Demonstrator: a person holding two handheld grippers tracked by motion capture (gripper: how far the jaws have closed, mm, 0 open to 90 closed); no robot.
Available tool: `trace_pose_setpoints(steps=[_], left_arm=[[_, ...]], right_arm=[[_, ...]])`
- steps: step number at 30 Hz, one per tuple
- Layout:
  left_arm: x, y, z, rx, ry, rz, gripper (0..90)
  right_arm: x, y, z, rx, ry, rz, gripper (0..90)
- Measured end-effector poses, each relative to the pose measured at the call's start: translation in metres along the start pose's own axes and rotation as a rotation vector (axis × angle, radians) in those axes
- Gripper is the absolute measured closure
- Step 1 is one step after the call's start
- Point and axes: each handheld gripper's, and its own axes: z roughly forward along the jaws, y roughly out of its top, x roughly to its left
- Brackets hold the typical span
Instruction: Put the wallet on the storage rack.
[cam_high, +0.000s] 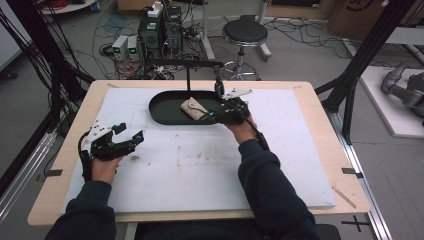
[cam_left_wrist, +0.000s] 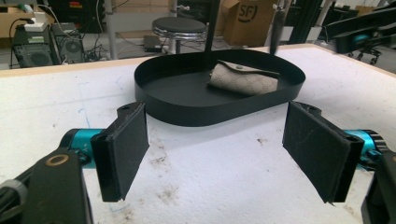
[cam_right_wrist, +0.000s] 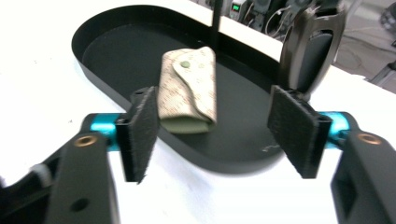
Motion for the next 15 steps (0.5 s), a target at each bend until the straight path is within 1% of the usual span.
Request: trace_pose_setpoints(steps=[2,4,6,7,8,9,12,14,15], left_arm=[[-0.001,0.000,0.001,0.004,-0.005,0.003,22.3],[-0.002,0.000,0.002,0.006,-0.002,0.008,22.3],[-0.002,0.000,0.003,0.002,0.003,0.011,22.3],[-0.003,0.000,0.003,0.003,0.007,0.005,22.3],[-0.002,0.001,0.004,0.006,0.010,0.009,22.3],[-0.003,0.001,0.005,0.005,0.008,0.005,22.3],[-0.006,0.000,0.008,0.010,0.004,0.016,22.3],[-0.008,0.001,0.009,0.013,-0.002,0.028,22.3],[-0.009,0.001,0.009,0.012,-0.008,0.030,22.4]], right_arm=[[-0.010,-0.008,-0.018,-0.008,-0.008,0.003,25.4],[-0.020,-0.019,-0.037,-0.025,-0.009,0.007,24.0],[-0.030,-0.031,-0.056,-0.037,-0.024,0.007,21.4],[-0.035,-0.038,-0.065,-0.044,-0.025,0.019,21.3],[-0.040,-0.045,-0.073,-0.045,-0.029,0.020,21.2],[-0.044,-0.052,-0.082,-0.051,-0.039,0.021,20.9],[-0.056,-0.073,-0.106,-0.064,-0.080,0.020,20.5],[-0.062,-0.087,-0.121,-0.066,-0.102,0.030,20.3],[-0.064,-0.093,-0.128,-0.072,-0.124,0.040,20.3]])
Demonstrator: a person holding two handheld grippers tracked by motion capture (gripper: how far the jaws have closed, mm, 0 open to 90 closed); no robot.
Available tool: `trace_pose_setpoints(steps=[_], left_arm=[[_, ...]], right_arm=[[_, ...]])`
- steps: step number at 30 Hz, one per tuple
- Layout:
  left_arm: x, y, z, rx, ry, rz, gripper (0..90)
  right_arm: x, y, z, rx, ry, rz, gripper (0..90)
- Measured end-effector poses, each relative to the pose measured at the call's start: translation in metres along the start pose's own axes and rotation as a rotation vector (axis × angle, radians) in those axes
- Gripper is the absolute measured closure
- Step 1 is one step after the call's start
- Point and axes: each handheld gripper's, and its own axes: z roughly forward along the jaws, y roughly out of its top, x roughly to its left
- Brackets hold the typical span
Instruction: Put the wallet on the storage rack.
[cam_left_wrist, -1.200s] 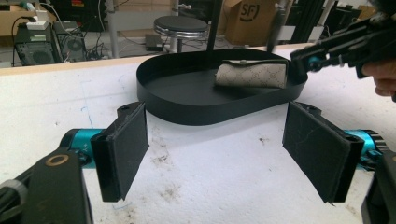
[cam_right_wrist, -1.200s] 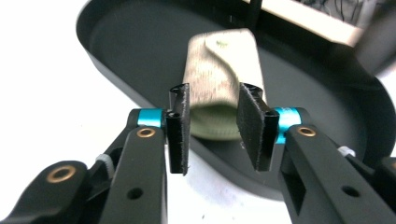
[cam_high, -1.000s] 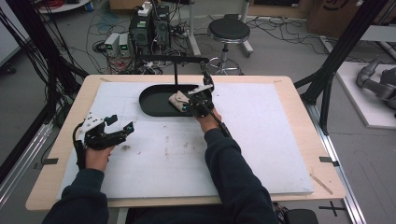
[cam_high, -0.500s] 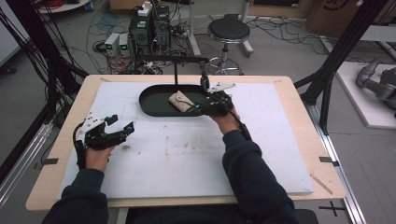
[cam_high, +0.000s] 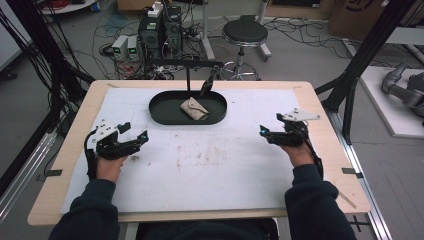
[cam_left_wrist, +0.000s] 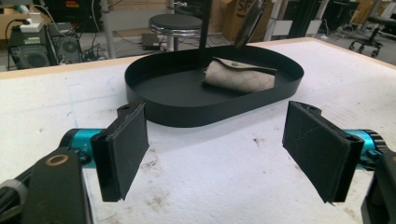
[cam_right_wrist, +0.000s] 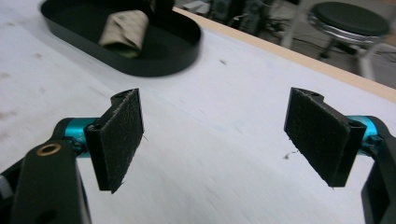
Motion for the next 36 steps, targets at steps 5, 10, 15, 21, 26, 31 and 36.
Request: trace_pose_setpoints(steps=[5,10,15,21,26,31,36], left_arm=[[-0.002,0.001,-0.001,-0.014,-0.006,0.003,22.3],[-0.004,0.004,-0.003,-0.030,-0.017,0.008,22.3],[-0.005,0.004,-0.004,-0.039,-0.025,0.010,22.4],[-0.004,0.004,-0.003,-0.042,-0.027,0.003,22.3],[-0.005,0.004,-0.004,-0.036,-0.029,0.009,22.4],[-0.004,0.004,-0.004,-0.040,-0.025,0.002,22.3],[-0.004,0.004,-0.004,-0.038,-0.021,0.004,22.3]], right_arm=[[-0.011,-0.027,-0.028,-0.003,-0.071,0.050,20.3],[-0.014,-0.037,-0.041,0.009,-0.120,0.048,20.3],[-0.009,-0.036,-0.042,0.017,-0.125,0.032,20.3],[-0.009,-0.036,-0.041,0.023,-0.135,0.031,20.3],[-0.009,-0.037,-0.041,0.025,-0.136,0.030,20.3],[-0.009,-0.036,-0.041,0.025,-0.136,0.026,20.3],[-0.011,-0.037,-0.040,0.022,-0.133,0.023,20.3]])
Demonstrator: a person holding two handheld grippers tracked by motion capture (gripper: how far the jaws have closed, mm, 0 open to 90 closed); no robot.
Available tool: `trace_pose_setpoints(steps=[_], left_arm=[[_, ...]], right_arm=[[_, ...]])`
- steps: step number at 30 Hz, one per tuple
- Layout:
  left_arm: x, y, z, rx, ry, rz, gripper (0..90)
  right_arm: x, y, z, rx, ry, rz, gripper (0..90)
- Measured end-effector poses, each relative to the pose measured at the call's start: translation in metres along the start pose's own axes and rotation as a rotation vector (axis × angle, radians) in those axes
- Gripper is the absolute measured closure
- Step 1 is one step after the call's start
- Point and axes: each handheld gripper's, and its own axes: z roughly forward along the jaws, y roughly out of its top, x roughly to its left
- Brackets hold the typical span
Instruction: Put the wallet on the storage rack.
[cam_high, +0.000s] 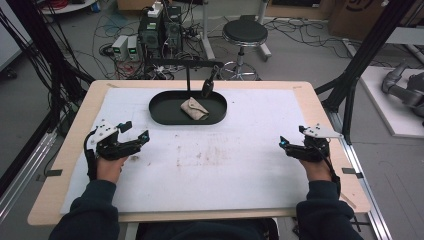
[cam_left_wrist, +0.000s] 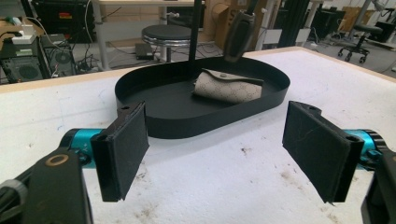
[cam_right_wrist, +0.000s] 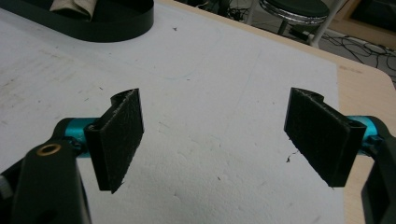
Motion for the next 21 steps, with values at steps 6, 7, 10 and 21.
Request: trace_pose_setpoints(steps=[6,7,10,21], left_arm=[[-0.0003,-0.0001,-0.0001,0.001,0.002,-0.002,22.3],[-0.0003,0.0000,-0.0002,0.001,0.003,-0.002,22.4],[-0.0003,0.0000,-0.0004,0.000,0.001,-0.004,22.3],[0.0006,-0.0002,0.0002,-0.001,0.001,-0.002,22.3]], right_arm=[[-0.0006,0.0001,-0.0012,-0.004,-0.002,0.002,20.3],[-0.0002,0.0001,-0.0014,-0.003,-0.003,0.005,20.3],[0.0001,0.0000,-0.0019,-0.001,-0.004,0.004,20.3],[0.0000,-0.0007,-0.0009,0.001,-0.007,-0.003,20.3]])
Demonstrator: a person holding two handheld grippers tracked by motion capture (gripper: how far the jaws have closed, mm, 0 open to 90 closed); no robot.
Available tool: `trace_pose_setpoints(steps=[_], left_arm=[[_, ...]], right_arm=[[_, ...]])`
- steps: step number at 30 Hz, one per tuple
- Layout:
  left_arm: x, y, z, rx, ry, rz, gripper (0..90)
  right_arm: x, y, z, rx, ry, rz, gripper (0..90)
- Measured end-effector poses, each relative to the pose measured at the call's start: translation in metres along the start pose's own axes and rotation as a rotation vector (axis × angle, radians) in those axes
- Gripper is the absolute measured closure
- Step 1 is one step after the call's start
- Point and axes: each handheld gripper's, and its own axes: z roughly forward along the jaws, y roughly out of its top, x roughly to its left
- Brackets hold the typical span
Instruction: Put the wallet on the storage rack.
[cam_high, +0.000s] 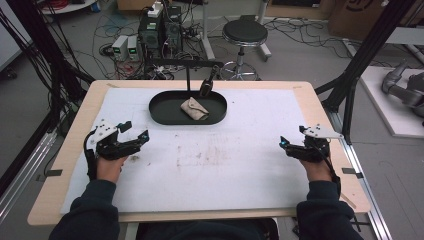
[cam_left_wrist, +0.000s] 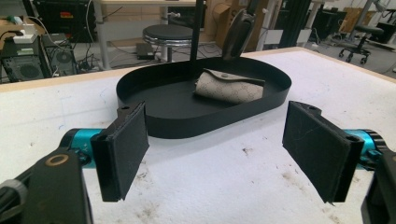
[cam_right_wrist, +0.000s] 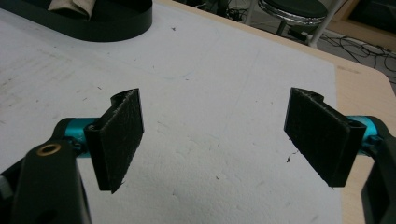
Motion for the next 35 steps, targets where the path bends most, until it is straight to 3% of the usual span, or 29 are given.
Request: trace_pose_setpoints(steps=[35], left_arm=[[-0.0012,0.0005,-0.0021,-0.002,0.001,0.007,22.3]], right_arm=[[0.0025,0.0016,0.0001,-0.005,0.001,0.007,20.3]])
